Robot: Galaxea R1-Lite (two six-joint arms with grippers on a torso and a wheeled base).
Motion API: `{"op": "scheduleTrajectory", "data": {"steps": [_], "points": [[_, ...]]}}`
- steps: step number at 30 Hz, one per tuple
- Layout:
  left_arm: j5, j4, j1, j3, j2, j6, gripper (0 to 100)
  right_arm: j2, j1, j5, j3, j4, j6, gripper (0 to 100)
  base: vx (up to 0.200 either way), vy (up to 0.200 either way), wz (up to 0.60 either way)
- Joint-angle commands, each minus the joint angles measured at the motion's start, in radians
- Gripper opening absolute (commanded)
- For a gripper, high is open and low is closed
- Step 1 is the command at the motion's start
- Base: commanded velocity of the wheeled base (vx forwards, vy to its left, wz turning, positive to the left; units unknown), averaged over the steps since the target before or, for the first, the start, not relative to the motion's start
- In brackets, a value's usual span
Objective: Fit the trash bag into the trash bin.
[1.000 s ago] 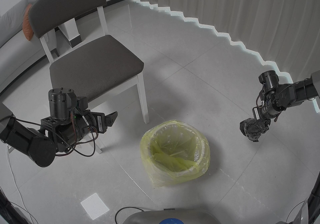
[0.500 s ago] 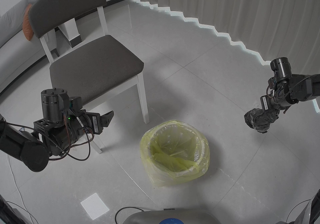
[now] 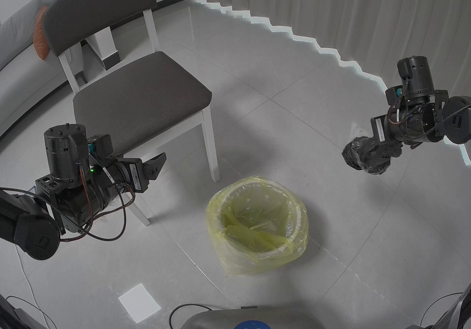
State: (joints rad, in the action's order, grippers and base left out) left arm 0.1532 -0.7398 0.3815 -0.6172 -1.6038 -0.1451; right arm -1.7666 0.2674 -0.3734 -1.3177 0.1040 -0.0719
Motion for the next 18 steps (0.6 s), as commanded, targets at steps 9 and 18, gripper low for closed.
{"op": "scheduleTrajectory", "data": {"steps": [9, 18], "points": [[0.005, -0.132, 0.109, 0.145, 0.094, -0.094, 100, -0.037, 0.257, -0.013, -0.028, -0.110, 0.006, 0, 0.000, 0.000, 0.00], [0.031, -0.495, 0.154, 0.333, 0.094, -0.085, 100, -0.122, 0.386, -0.016, -0.028, -0.113, 0.027, 0, 0.000, 0.000, 0.00]]}}
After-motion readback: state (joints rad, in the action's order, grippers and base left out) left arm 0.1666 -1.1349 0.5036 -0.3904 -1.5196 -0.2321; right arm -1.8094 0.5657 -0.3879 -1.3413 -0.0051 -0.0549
